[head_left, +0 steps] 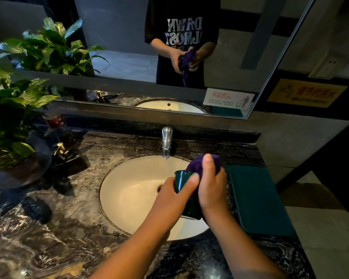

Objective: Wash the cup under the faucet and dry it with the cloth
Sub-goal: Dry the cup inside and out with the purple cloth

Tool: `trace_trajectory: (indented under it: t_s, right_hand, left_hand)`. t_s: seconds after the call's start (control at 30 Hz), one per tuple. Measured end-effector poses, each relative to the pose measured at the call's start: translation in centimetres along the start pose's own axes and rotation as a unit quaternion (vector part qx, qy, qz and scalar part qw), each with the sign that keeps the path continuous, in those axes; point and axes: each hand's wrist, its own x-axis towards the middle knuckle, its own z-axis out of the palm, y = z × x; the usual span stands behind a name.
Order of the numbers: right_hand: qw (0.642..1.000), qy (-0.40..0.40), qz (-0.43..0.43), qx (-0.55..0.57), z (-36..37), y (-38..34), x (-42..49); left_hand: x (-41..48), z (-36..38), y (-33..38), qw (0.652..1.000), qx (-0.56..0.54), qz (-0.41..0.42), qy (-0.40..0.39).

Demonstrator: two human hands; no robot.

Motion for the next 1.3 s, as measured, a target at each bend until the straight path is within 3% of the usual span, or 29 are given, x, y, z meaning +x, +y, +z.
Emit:
trace_trajectory:
  t_s: [0.07,0.2,0.3,0.47,0.63,0.73,0.83,0.97,1.1,1.17,1.3]
  right_hand:
    - [0.987,-0.026,0.082,0.137,0.0,0.3,-0.4]
    - [0.966,-0.08,0.128,0.209,0.3,1.6,-2.1]
    - [0.97,-0.09,0.108,0.197,0.8,2.2,-3.7]
    - [0.992,-0.098,0.0,0.084,0.5,2.5,-3.4]
    - [0.988,-0.013,0.031,0.15,-0.6,0.5,-1.1]
    - [0.98,-0.006,0.061,0.188,-0.7,-0.4,0.0]
    - [0.972,-0.048,0.063,0.221,-0.3,0.1,-0.4]
    - [0.973,-0.136,0.065,0.174,-0.1,1.5,-2.2]
    - [0.982,-0.164,0.047,0.076,-0.2,2.0,-2.2]
    - [0.983,-0.16,0.041,0.079,-0.3,1.7,-1.8]
    - [0.991,-0.045,0.049,0.116,-0.6,0.7,-0.6]
  left_hand:
    - [0.1,0.1,-0.1,1.0,-0.019,-0.001,0.01]
    - [0.3,-0.5,0.0,0.992,-0.126,-0.019,-0.001]
    - [0.4,-0.8,-0.3,0.959,-0.277,-0.058,-0.02]
    - [0.3,-0.7,-0.6,0.958,-0.275,-0.064,-0.048]
    - [-0.2,-0.7,-0.5,0.936,-0.326,-0.091,-0.1]
    - [-0.4,-0.3,-0.5,0.91,-0.383,-0.112,-0.115]
    - [0.1,0.0,-0.6,0.882,-0.446,-0.125,-0.086]
    - [0.7,0.3,-1.3,0.848,-0.51,-0.124,-0.072]
    - [1.4,-0.1,-1.7,0.874,-0.469,-0.111,-0.059]
    - [1.3,-0.4,-1.5,0.897,-0.424,-0.106,-0.062]
    - [0.7,-0.3,-1.8,0.917,-0.371,-0.108,-0.094]
